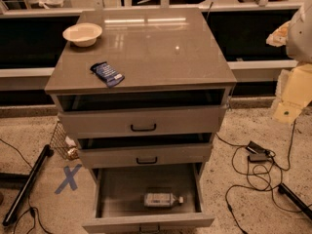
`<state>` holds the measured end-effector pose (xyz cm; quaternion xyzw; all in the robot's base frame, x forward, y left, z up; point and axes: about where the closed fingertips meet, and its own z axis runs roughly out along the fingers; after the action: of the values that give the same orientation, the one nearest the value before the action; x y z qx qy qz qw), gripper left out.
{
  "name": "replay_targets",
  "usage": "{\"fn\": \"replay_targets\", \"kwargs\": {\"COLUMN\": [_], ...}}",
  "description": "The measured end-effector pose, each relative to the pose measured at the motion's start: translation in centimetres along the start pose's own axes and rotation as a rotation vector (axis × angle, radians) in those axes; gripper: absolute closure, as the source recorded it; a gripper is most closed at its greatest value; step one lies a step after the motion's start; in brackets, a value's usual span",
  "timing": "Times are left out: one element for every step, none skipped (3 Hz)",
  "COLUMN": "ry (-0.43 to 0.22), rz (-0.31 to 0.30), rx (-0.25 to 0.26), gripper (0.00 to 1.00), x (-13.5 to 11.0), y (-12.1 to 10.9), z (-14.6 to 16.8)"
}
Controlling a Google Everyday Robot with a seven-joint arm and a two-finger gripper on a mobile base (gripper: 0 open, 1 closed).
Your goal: Pick blue plastic bottle from bottom drawer and place on counter
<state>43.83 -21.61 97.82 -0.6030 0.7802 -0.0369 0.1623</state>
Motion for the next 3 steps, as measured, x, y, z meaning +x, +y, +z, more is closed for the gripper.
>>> {"fn": "replay_targets", "kwargs": {"ry": [0.000, -0.019, -0.056], "rz": [0.000, -0.038, -0.044], "rx": [0.000, -0.059, -0.134], "gripper": [0.00, 0.00, 0.00], "x": [0.0, -0.6, -2.0], "y": [0.0, -0.2, 0.9], "z": [0.0, 2.3, 8.0]}}
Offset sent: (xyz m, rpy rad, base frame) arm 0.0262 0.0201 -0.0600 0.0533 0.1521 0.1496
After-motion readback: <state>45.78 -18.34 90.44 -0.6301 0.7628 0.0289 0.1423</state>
